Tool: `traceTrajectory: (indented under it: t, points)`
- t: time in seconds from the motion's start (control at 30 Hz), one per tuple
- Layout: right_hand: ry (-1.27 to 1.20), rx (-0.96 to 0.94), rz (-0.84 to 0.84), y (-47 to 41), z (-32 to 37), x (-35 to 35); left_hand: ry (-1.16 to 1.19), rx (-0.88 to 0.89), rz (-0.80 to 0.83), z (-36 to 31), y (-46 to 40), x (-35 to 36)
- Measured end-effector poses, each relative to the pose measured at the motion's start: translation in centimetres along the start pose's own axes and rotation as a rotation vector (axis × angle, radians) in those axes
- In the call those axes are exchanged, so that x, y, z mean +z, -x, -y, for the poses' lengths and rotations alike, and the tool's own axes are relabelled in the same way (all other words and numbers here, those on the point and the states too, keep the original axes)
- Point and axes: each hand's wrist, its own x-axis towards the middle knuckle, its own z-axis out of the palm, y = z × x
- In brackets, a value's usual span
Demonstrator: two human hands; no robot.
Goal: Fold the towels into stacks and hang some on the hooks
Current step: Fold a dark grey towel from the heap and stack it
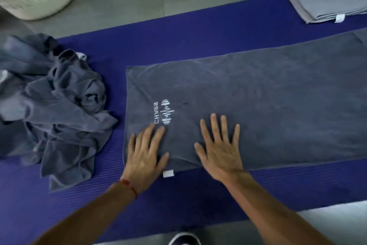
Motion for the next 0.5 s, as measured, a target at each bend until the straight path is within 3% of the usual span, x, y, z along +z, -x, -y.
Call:
traceTrajectory:
  t: [0.1, 0.23, 0.5]
  points:
    - [-0.087, -0.086, 0.053, 1.5, 3.1, 0.2, -0.021, 0.235, -0.039, 0.1, 5.3, 0.9]
    - [-0.153, -0.090, 0.086, 1.2, 4.7, -0.7, -0.173, 0.269, -0.131, 3.2, 6.0, 0.1]
    - [-0.126, -0.219, 0.044, 2.7, 6.7, -0.2, -0.416, 0.420, -0.107, 6.4, 6.2, -1.8]
